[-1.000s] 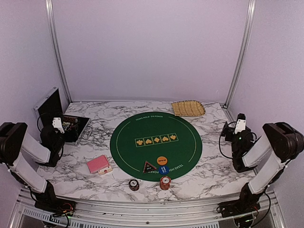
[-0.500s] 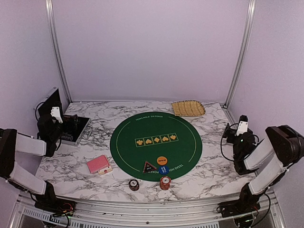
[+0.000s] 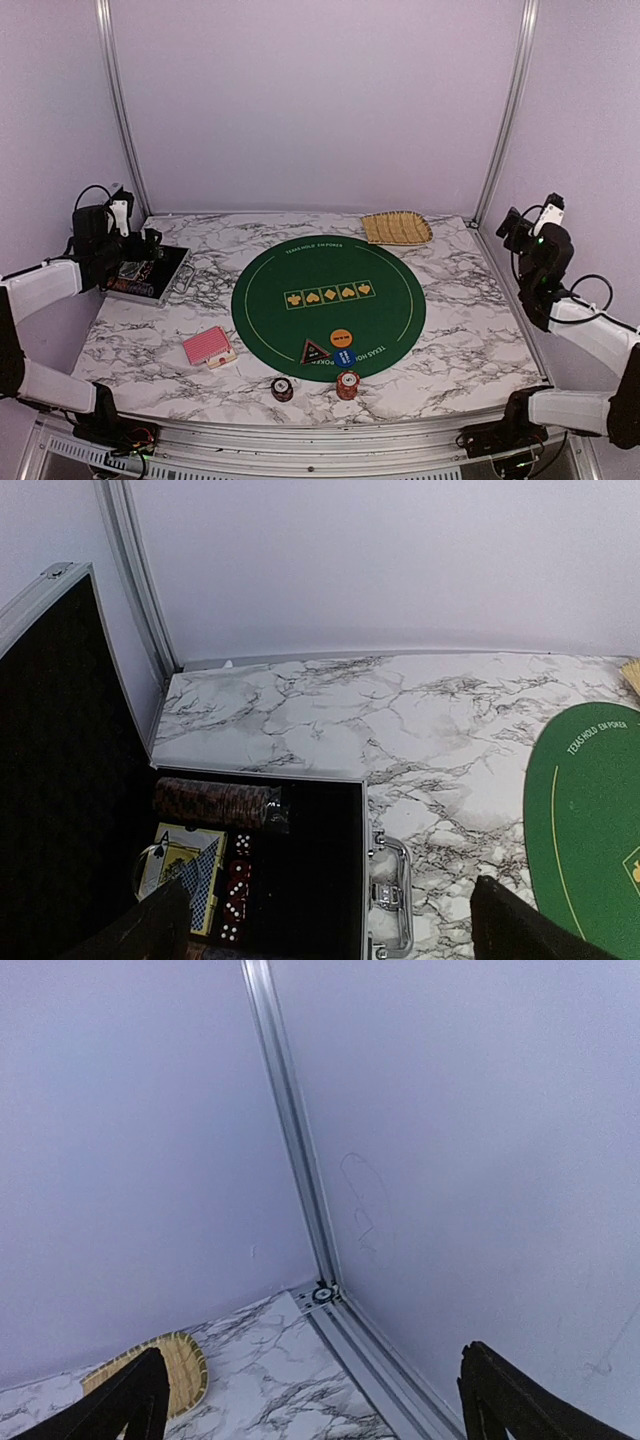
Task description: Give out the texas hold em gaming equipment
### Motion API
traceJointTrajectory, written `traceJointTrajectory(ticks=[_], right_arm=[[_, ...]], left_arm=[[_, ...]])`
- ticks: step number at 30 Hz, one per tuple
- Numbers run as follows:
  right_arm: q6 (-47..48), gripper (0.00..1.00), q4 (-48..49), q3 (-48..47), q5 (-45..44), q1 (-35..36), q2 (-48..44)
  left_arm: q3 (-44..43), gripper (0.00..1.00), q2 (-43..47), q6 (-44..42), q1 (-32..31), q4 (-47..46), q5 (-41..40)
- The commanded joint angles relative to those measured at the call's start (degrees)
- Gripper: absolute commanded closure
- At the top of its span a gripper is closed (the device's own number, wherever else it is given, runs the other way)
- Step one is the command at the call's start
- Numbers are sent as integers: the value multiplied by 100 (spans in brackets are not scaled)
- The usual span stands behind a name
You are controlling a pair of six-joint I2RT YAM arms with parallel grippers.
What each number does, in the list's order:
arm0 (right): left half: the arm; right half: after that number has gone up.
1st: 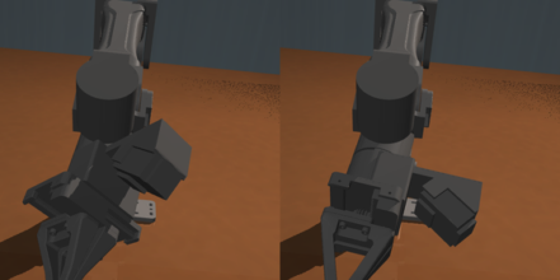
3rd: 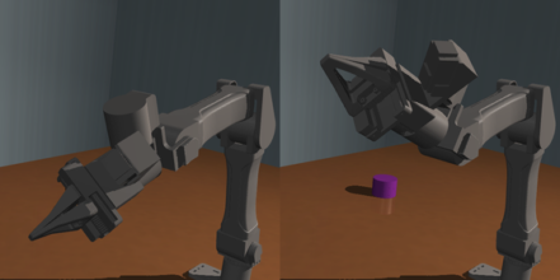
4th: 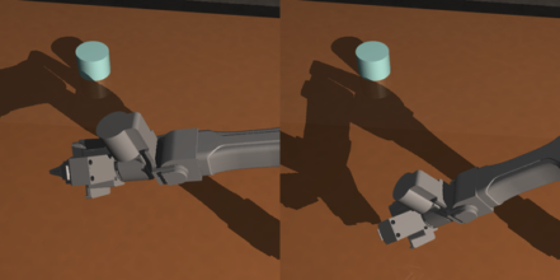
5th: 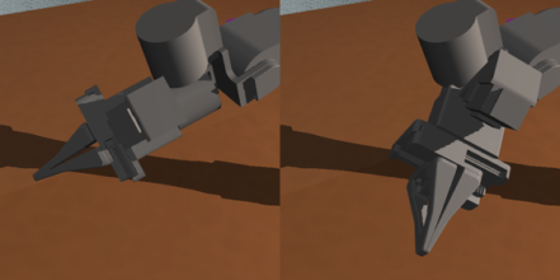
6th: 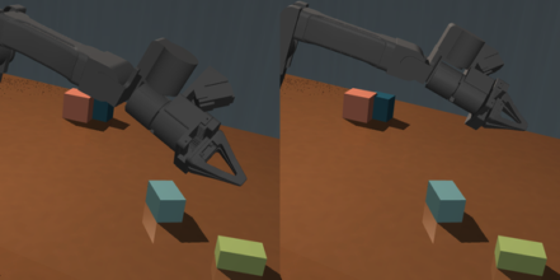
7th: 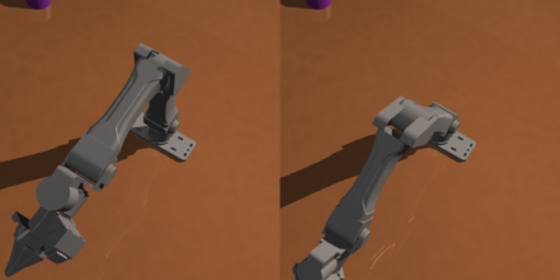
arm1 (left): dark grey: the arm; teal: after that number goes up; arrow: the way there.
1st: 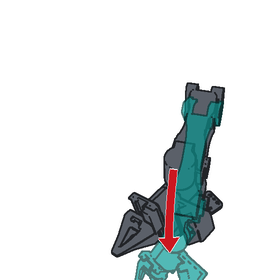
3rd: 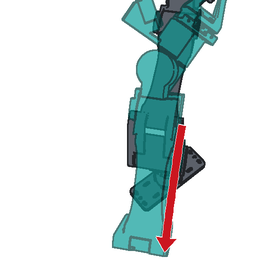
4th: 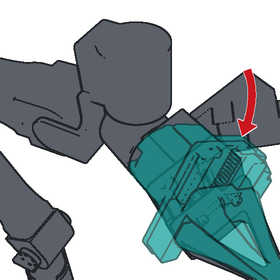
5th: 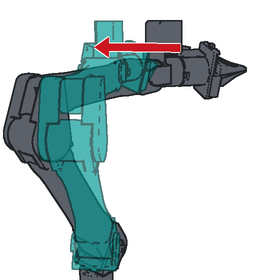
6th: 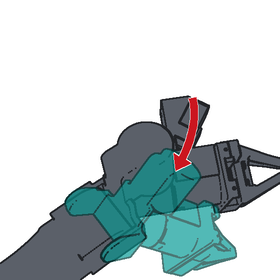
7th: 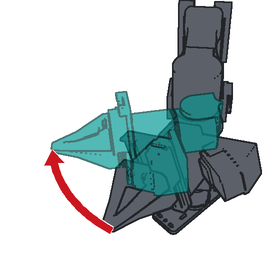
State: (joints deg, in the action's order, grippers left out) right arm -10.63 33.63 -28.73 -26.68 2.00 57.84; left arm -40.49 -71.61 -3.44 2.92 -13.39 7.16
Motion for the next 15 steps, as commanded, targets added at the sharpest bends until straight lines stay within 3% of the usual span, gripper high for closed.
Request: traceJointTrajectory(ticks=[1, 3, 8, 15], right_arm=[[-708, 1, -2150, -794, 1627, -43, 21], [-764, 1, -2487, -1105, 2458, 40, 161], [-285, 2, -3661, -1875, 2177, 1643, 867], [-55, 11, -4426, -2726, 2379, 3998, 2174]], left_arm=[[-396, 1, 223, -213, 126, 1603, 187], [-510, 1, 318, -252, 167, 1851, 181], [-784, 1, 493, -342, 214, 2412, 300], [-794, 1, 708, -574, 218, 2945, 733]])
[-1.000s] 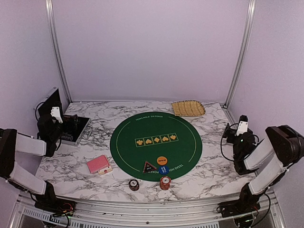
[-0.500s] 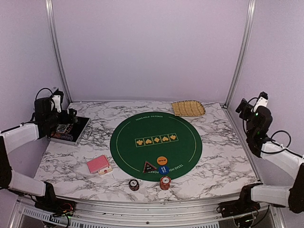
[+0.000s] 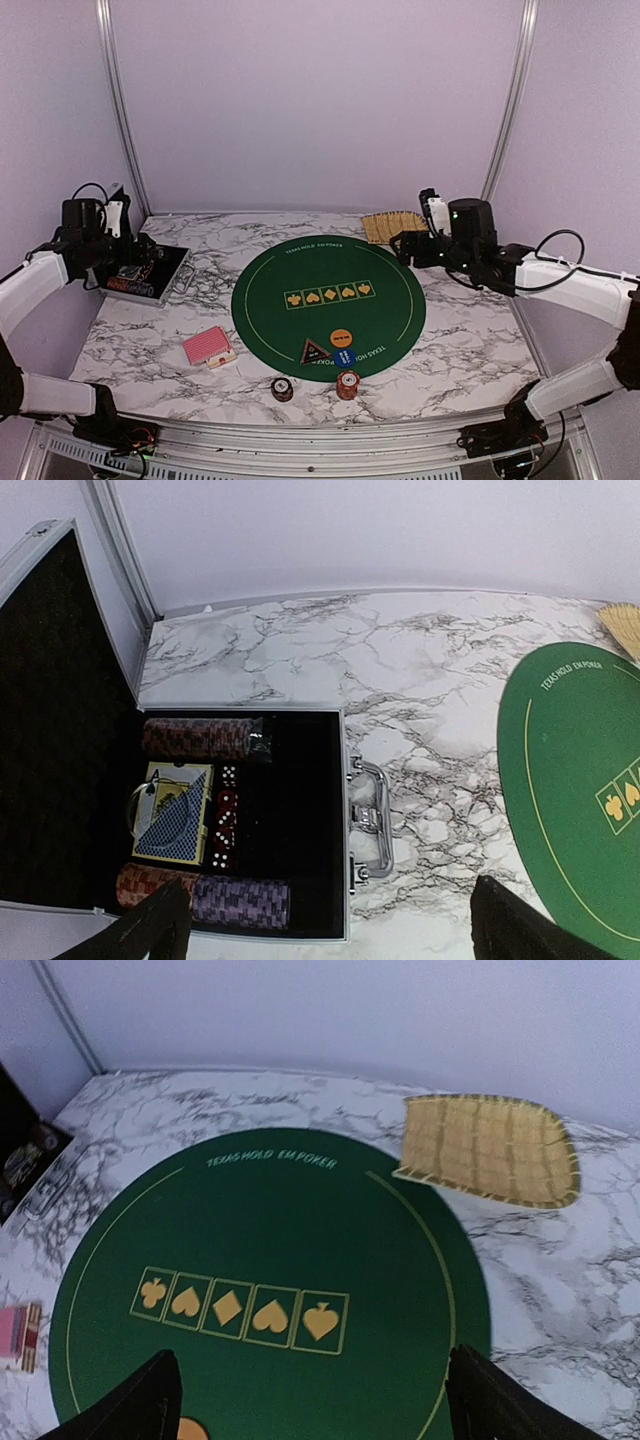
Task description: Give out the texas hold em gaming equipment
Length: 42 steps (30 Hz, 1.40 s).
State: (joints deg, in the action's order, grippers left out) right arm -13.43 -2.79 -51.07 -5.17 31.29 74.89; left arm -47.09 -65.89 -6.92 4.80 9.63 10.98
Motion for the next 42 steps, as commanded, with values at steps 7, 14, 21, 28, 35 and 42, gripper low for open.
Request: traceJointTrajectory(ticks=[7, 14, 21, 28, 35, 42], right_arm=[[731, 11, -1497, -1444, 429, 2486, 2032], [880, 17, -1680, -2067, 969, 2791, 2762], [1062, 24, -1848, -2310, 1203, 2795, 3039], [1157, 26, -1920, -2402, 1367, 2793, 3295], [1212, 26, -1913, -2387, 1486, 2794, 3410], [1202, 27, -1922, -2251, 1561, 2794, 3455]], left_arm=[[-227, 1, 210, -345, 26, 1020, 544], [-269, 1, 225, -526, 29, 1312, 840], [-375, 1, 202, -722, 26, 1657, 829], [-293, 1, 412, -803, 30, 1852, 851], [-347, 1, 472, -786, 23, 1940, 807], [-421, 1, 395, -774, 29, 1990, 917]])
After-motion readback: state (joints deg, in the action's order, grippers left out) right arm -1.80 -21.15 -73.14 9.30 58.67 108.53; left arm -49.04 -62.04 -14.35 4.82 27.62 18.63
